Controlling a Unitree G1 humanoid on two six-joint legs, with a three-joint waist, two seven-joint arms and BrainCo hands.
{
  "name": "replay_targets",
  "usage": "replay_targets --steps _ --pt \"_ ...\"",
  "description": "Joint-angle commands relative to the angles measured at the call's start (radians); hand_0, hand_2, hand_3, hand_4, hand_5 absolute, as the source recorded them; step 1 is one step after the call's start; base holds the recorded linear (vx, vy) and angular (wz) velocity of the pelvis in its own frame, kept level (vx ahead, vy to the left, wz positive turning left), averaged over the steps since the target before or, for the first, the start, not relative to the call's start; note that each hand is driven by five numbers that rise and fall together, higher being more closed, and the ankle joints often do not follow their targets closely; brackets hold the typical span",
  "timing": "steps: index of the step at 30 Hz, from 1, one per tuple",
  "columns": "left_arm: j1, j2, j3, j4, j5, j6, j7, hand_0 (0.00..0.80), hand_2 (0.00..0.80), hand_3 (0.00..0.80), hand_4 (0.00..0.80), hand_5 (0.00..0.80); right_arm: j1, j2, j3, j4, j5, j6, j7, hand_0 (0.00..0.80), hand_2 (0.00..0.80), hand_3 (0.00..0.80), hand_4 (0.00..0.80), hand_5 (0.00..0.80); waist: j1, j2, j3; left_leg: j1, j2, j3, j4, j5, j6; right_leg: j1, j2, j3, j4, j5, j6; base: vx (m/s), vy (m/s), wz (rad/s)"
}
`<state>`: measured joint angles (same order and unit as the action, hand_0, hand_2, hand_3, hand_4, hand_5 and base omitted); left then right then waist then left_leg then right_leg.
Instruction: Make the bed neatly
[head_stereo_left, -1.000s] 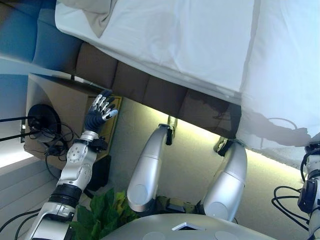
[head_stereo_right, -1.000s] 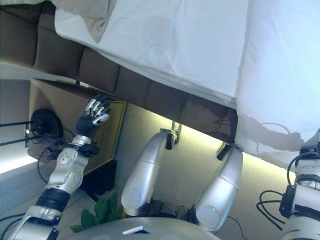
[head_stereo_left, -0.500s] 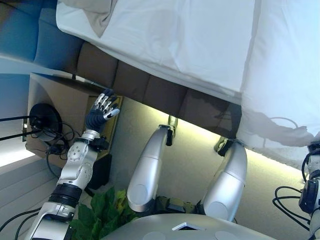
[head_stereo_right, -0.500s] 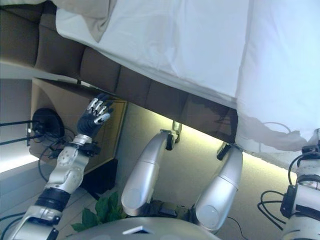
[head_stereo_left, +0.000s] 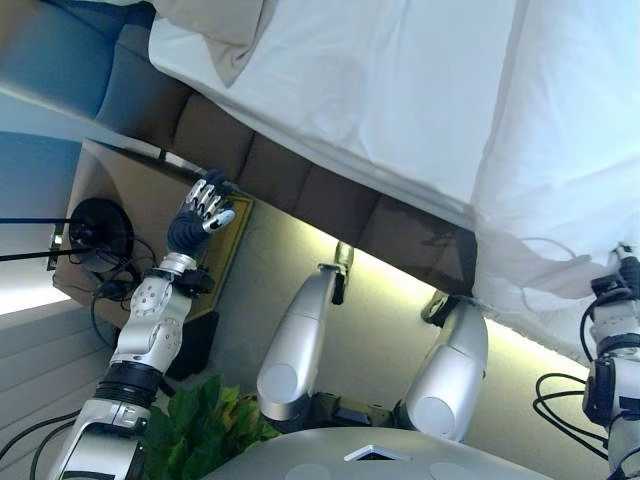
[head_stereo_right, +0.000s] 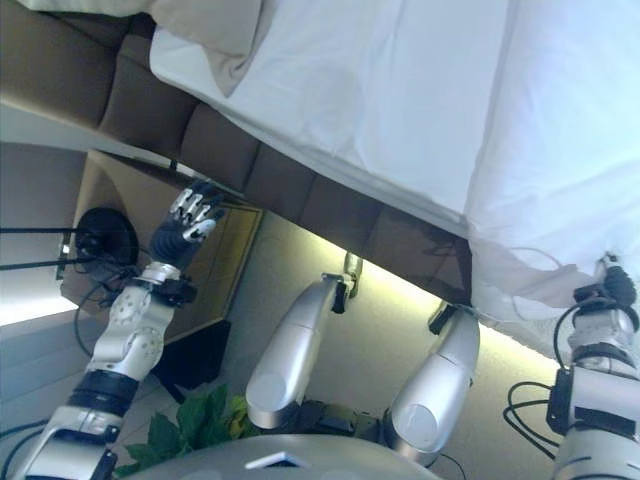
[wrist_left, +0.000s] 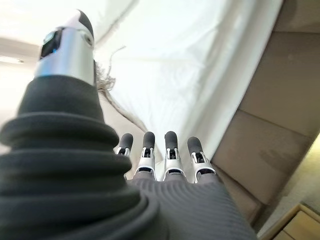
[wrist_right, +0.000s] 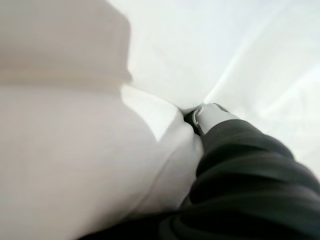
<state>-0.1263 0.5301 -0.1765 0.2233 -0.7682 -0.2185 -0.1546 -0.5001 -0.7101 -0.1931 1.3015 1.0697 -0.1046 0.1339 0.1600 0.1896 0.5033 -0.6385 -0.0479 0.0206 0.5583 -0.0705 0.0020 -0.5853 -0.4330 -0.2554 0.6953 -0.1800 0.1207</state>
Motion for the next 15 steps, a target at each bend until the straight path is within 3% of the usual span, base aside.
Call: replay_targets --steps 1,6,10,15 --pt "-0.061 -0.007 -0.029 -0.004 -0.006 -0.016 0.02 0.0 0.0 0.0 0.0 0.0 -0.133 0.136 0.123 -0.099 -0.132 -0.006 0.055 0.8 0.8 0.8 0.8 0.8 0.068 0.017 -0.07 0.0 0.041 -0.037 -0.013 -0.017 -0.043 0.034 -0.041 0.028 -0.07 0.089 0.035 -0.003 0.023 0.07" --pt "-0.09 -0.036 -0.045 -0.006 0.016 -0.005 0.032 0.0 0.0 0.0 0.0 0.0 -0.197 0.274 0.318 -0.199 -0.292 0.012 -0.05 0.8 0.8 0.8 0.8 0.8 0.09 0.02 -0.069 -0.001 0.032 -0.045 -0.026 -0.003 -0.043 0.056 -0.046 0.012 -0.098 0.096 0.036 -0.031 0.011 0.07" --pt "-0.108 -0.069 -0.058 -0.002 0.043 -0.022 0.022 0.0 0.0 0.0 0.0 0.0 -0.233 0.369 0.484 -0.284 -0.424 0.071 -0.104 0.8 0.8 0.8 0.8 0.8 0.11 0.022 -0.06 -0.005 0.023 -0.053 -0.045 0.017 -0.047 0.076 -0.044 -0.003 -0.137 0.107 0.04 -0.079 -0.018 0.13" --pt "-0.148 -0.097 -0.073 0.009 0.061 -0.023 0.011 0.0 0.0 0.0 0.0 0.0 -0.259 0.472 0.608 -0.294 -0.495 0.115 -0.14 0.8 0.8 0.8 0.8 0.8 0.128 0.027 -0.052 -0.002 0.009 -0.064 -0.052 0.028 -0.053 0.11 -0.042 -0.027 -0.174 0.119 0.043 -0.032 -0.024 0.07"
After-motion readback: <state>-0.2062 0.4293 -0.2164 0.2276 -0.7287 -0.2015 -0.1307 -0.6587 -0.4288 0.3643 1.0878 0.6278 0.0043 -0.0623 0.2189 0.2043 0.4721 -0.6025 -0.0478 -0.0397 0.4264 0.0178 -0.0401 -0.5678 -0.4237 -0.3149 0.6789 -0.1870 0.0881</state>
